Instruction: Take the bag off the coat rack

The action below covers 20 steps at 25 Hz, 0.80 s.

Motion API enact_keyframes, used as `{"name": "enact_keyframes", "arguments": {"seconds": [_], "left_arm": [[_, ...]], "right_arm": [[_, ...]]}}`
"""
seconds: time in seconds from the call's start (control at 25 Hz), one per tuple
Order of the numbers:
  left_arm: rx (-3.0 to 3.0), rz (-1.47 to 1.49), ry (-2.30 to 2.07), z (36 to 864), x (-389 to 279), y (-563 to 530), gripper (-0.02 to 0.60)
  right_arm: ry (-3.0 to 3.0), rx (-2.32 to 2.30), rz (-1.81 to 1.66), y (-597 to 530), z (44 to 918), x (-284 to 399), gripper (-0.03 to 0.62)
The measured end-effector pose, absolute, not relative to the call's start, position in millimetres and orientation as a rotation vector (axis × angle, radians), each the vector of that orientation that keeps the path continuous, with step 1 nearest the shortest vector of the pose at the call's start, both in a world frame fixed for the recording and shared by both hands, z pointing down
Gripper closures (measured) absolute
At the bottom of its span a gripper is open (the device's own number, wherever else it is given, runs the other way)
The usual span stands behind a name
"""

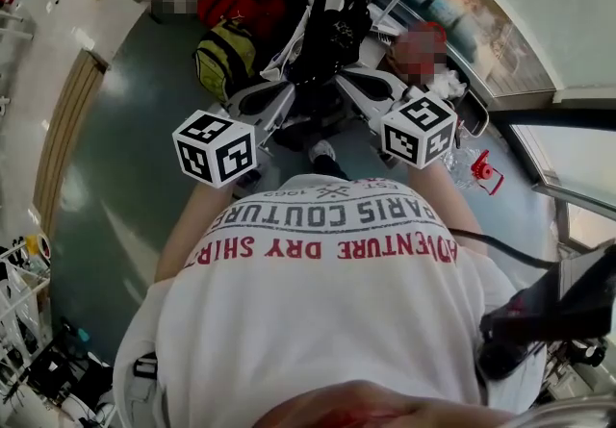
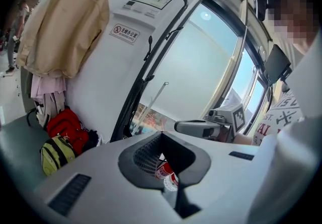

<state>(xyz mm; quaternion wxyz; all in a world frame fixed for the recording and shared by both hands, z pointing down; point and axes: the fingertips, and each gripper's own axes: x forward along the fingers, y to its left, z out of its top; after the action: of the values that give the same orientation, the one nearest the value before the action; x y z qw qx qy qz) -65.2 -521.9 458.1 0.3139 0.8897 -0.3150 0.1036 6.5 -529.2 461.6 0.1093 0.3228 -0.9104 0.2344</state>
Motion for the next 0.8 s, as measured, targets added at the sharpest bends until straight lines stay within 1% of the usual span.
{"name": "enact_keyframes", "arguments": {"seconds": [0.24, 0.36, 0.4, 0.56, 0.6, 0.68, 0.8], "left_arm": [[2.343, 0.286, -0.852, 452, -75, -539, 0.58], [2.33, 0.297, -0.88, 451, -81, -548, 0.58], [2.325, 0.297, -0.888, 451, -83, -552, 0.58], [2.291, 0.299, -0.926, 457, -90, -566, 0.58], [2.281, 0.302, -0.937, 459, -92, -569, 0.58], [2.263, 0.306, -0.952, 463, -94, -574, 0.58], [2.233, 0.309, -0.972, 470, -96, -582, 0.58]], "right_arm": [[-2.694, 0.975, 0.523, -585, 437, 6, 0.588], [-2.707, 1.04, 0.469, -621, 430, 9, 0.558], [-2.711, 1.062, 0.46, -632, 429, 11, 0.538], [-2.711, 1.117, 0.459, -675, 443, 10, 0.413], [-2.712, 1.119, 0.471, -684, 448, 8, 0.394], [-2.703, 1.117, 0.49, -700, 460, 7, 0.379], [-2.652, 1.121, 0.473, -720, 475, 6, 0.379]]}}
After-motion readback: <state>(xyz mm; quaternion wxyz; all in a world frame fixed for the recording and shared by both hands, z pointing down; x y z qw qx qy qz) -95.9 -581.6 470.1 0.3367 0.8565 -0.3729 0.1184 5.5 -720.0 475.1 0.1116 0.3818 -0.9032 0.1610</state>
